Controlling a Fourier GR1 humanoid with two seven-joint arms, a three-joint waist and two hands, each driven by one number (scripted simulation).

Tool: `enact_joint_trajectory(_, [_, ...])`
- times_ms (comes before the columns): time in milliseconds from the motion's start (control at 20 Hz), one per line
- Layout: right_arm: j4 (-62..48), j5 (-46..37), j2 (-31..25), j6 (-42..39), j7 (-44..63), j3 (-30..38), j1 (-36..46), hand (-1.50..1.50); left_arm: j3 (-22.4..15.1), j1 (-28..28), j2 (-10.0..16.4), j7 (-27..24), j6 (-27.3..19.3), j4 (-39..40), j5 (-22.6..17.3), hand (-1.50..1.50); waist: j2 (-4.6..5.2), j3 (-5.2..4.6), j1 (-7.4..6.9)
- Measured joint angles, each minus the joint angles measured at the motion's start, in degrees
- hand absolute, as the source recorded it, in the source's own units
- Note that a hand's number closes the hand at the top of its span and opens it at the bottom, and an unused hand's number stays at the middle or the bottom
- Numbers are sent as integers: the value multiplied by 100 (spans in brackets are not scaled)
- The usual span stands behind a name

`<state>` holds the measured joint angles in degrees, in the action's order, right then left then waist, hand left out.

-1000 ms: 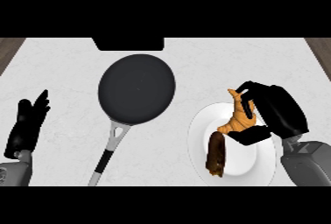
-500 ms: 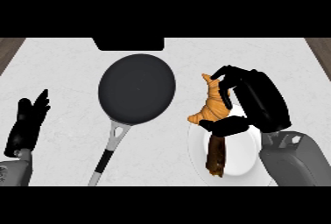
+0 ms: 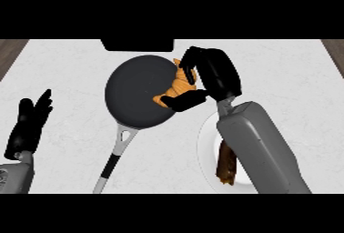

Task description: Pick the croissant from the plate and place it in the pan

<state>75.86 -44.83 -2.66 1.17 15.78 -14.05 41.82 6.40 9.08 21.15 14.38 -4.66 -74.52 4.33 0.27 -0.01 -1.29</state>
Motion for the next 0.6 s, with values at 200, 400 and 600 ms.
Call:
enact_joint_trajectory(200, [-1291,403,165,654,-33,-49,745,150,-1,70,-22,9,67,54,-1,0,19,0,-72])
enact_joint_trajectory(400, [-2520,863,227,1184,-144,-247,1368,150,-37,129,-48,29,110,29,30,0,39,0,-157])
enact_joint_trajectory(600, [-3545,1385,250,1594,-418,-408,1817,150,-119,154,-151,-95,102,71,94,0,79,-1,-278])
